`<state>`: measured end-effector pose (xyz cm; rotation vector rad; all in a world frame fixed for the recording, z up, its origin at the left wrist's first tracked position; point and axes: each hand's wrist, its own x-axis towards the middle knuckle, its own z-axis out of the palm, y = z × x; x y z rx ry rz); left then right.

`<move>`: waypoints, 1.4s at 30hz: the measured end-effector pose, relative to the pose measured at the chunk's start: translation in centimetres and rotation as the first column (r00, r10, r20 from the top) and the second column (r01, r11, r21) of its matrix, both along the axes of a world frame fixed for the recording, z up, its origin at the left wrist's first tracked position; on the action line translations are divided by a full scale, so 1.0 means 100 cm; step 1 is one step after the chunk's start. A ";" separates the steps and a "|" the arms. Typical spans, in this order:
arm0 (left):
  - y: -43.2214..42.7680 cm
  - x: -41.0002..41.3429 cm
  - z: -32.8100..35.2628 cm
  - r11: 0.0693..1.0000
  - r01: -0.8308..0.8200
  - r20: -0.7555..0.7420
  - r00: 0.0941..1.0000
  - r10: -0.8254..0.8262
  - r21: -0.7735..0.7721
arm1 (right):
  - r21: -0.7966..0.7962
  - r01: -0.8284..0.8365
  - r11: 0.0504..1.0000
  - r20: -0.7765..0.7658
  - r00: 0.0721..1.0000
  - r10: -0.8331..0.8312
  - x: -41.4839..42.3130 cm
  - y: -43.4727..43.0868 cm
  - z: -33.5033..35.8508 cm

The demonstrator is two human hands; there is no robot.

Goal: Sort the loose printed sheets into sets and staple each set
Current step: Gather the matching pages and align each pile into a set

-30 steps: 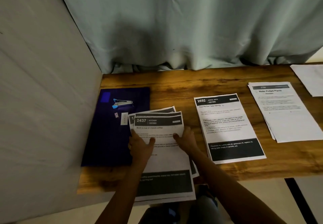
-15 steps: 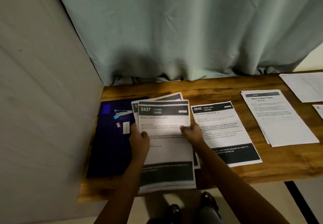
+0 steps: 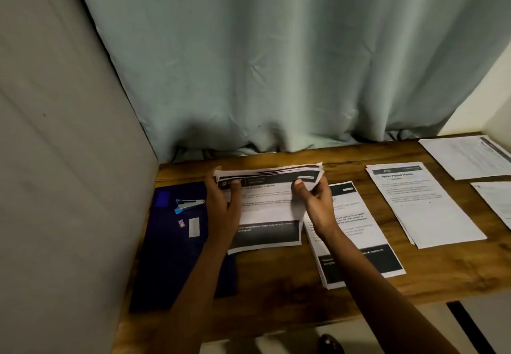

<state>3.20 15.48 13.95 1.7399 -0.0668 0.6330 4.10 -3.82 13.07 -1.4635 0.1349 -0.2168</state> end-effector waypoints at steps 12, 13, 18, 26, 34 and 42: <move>0.002 0.007 0.000 0.996 -0.057 -0.061 0.996 0.061 0.070 | -0.146 0.015 0.989 0.113 0.994 0.002 -0.003 0.004 0.009; 0.002 0.009 0.005 0.994 -0.069 -0.053 0.996 0.073 0.084 | -0.144 0.029 0.989 0.130 0.991 -0.010 -0.002 0.006 0.012; -0.006 0.013 0.024 0.993 -0.092 0.010 0.996 0.092 0.071 | -0.132 0.101 0.986 0.192 0.979 -0.074 0.000 0.012 0.018; -0.014 0.003 -0.012 0.995 -0.097 -0.095 0.991 0.098 0.015 | -0.221 0.113 0.969 0.075 0.992 -0.099 -0.007 0.018 -0.007; -0.009 0.019 -0.014 0.992 -0.038 -0.317 0.946 0.074 0.118 | -0.399 0.065 0.915 0.005 0.998 -0.069 0.004 0.011 0.000; -0.001 0.010 -0.041 0.970 0.110 -0.598 0.801 0.043 0.216 | -0.578 -0.074 0.813 -0.198 0.979 -0.051 0.004 0.000 -0.021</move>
